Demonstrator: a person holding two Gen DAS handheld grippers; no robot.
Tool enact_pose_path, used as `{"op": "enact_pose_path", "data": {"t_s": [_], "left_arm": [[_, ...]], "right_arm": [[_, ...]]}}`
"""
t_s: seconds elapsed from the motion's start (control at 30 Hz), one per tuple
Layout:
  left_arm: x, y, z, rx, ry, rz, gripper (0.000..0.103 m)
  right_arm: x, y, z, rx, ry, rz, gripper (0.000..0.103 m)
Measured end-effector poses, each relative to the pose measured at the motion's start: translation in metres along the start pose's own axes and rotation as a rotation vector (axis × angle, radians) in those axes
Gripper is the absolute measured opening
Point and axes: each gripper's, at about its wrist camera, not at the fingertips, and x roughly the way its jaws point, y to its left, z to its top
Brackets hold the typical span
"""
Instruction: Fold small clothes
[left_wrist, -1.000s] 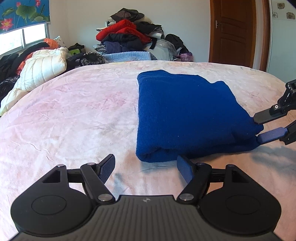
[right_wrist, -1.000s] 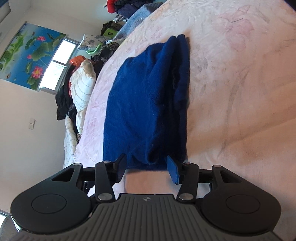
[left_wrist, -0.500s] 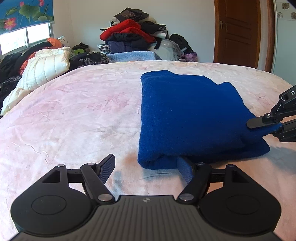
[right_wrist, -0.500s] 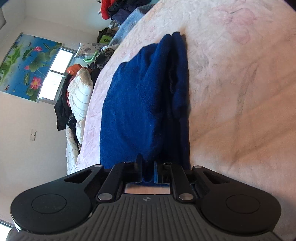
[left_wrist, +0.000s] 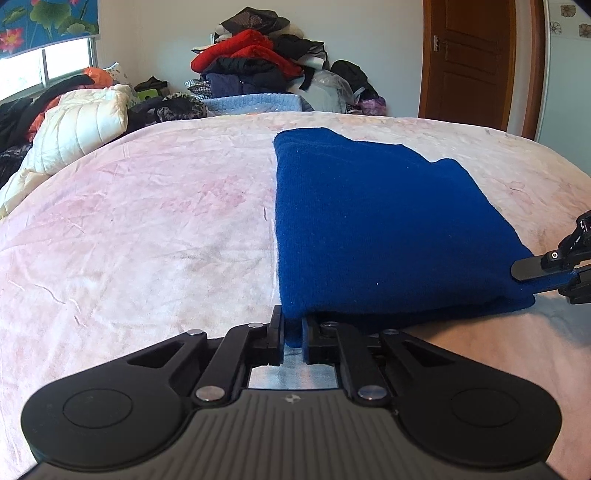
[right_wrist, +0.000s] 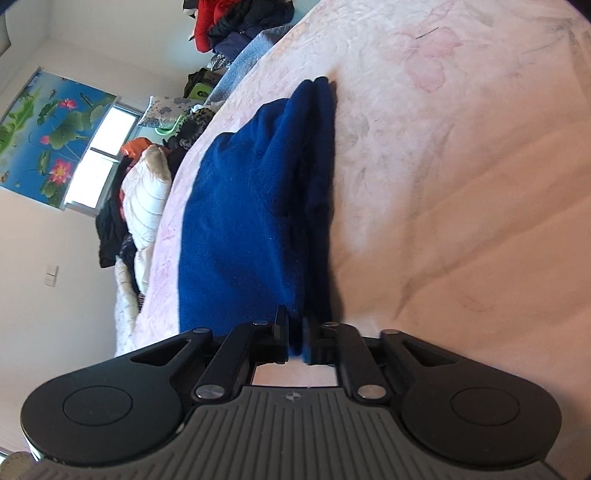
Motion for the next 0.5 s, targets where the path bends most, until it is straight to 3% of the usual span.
{"op": "enact_pose_path", "data": {"t_s": [0.07,0.2,0.37,0.43,0.5], "left_arm": [[-0.006,0.001,0.002,0.026,0.006,-0.014,0.01],[-0.028,0.001,0.003,0.105,-0.015,-0.116,0.011],[-0.034,-0.011,0.022,0.119,-0.051,-0.19,0.012],[-0.033,-0.02,0.031,0.137,-0.023,-0.258,0.012],[-0.034,-0.028,0.034,0.169,-0.077,-0.254,0.018]], "right_arm": [[-0.002,0.003,0.008,-0.005,0.018,-0.004,0.03],[-0.026,0.009,0.039,-0.025,-0.112,0.01,0.049],[-0.001,0.019,0.1,-0.041,-0.188,-0.048,0.051],[0.021,0.023,0.118,-0.061,-0.183,-0.108,0.051],[0.041,0.027,0.13,-0.086,-0.175,-0.188,0.051]]}}
